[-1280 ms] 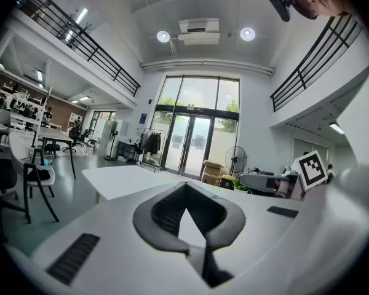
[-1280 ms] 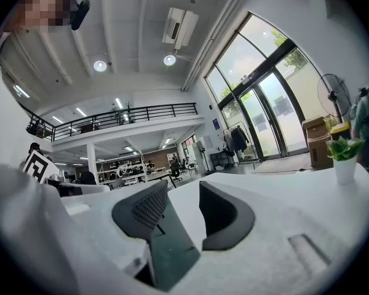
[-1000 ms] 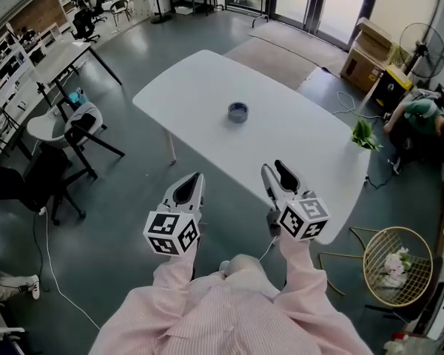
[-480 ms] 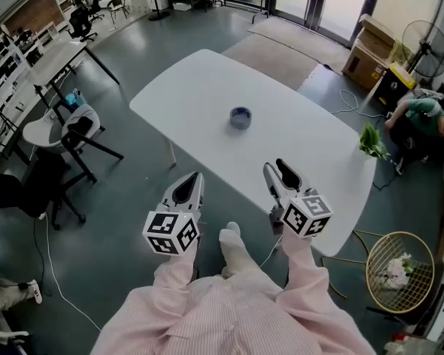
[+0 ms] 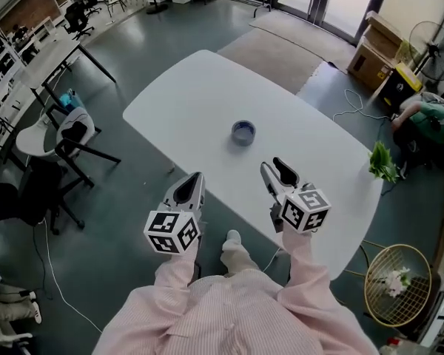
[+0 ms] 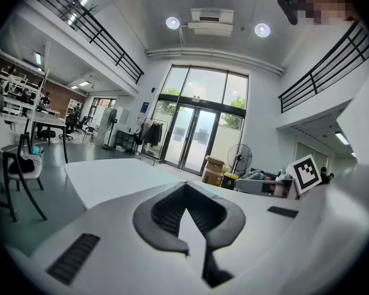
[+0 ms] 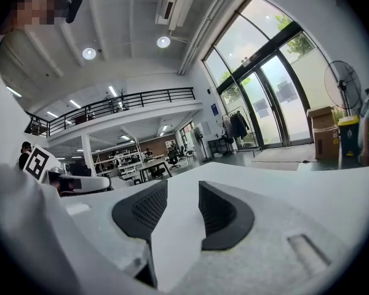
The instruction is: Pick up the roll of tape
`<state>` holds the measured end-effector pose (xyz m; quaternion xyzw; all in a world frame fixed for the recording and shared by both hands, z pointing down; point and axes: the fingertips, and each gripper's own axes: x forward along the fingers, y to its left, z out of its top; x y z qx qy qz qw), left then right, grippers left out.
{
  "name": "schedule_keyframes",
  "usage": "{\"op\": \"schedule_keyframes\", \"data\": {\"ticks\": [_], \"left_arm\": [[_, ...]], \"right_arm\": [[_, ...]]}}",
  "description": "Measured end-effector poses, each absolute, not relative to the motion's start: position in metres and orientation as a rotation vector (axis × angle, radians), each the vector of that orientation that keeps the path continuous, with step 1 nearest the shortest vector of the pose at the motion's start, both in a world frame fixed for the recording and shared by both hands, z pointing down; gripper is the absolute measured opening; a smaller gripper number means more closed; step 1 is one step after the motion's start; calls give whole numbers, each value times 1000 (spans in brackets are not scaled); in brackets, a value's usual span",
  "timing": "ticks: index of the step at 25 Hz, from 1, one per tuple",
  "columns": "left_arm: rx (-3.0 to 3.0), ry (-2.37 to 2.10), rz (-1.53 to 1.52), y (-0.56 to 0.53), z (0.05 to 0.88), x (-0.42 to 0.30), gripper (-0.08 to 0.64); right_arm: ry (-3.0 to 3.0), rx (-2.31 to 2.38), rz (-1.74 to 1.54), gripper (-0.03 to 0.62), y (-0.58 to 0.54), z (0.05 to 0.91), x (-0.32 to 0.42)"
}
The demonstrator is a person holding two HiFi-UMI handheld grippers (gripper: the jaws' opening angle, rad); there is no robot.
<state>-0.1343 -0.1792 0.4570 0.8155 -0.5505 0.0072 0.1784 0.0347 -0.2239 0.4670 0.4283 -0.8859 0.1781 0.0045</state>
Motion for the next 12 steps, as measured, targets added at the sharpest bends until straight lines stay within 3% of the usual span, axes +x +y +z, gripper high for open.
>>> {"op": "schedule_keyframes", "data": {"ticks": [12], "left_arm": [[2247,-1521,63,-272,473,-135,0]], "right_arm": [[-2650,1135,604,144,-319,498,10]]}}
